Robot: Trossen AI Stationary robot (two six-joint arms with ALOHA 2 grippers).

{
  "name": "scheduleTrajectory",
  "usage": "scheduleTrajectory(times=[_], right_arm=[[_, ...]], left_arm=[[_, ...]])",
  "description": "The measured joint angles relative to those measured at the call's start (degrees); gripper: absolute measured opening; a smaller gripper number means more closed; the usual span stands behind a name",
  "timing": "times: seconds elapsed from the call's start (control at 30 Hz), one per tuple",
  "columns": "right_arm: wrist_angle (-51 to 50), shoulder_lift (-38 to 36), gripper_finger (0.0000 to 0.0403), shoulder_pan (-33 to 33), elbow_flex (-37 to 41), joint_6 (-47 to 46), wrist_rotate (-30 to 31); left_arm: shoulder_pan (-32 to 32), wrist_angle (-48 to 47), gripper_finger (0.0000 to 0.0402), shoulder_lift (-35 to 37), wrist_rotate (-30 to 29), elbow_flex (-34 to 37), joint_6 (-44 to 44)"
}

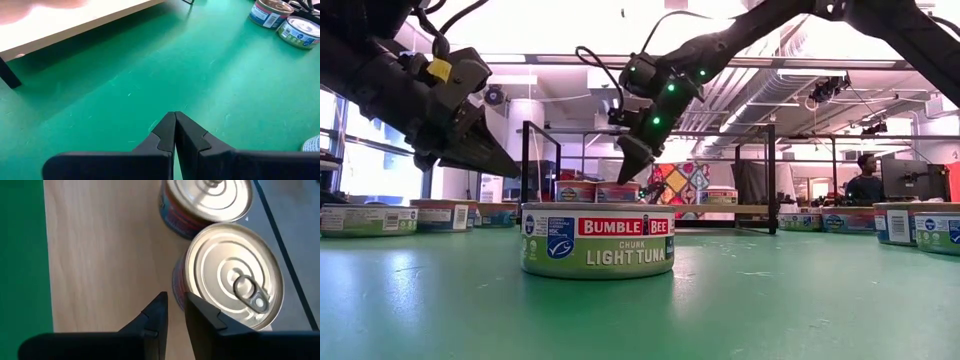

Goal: Stack canned seafood by type on shelf
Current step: Put the blue pink tuna can on the shelf, then put the green white tuna can on the shelf

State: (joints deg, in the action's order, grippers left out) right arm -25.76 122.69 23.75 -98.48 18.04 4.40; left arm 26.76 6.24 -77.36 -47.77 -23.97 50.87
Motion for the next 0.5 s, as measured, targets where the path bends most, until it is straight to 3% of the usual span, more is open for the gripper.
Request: scheduleTrajectory(times=[0.33,0.5], right_arm=[[-0.18,-0.94,0.0055,-0.78,0.0,-0.02,1.62],[-1.81,-3.27,0.0033,-6.19,-0.04,0.01,1.55]], left_arm=[[0.0,0.04,0.0,0.0,0.03,0.0,-0.02],[1.15,0.19,0.0,0.0,0.33,0.0,-0.07]])
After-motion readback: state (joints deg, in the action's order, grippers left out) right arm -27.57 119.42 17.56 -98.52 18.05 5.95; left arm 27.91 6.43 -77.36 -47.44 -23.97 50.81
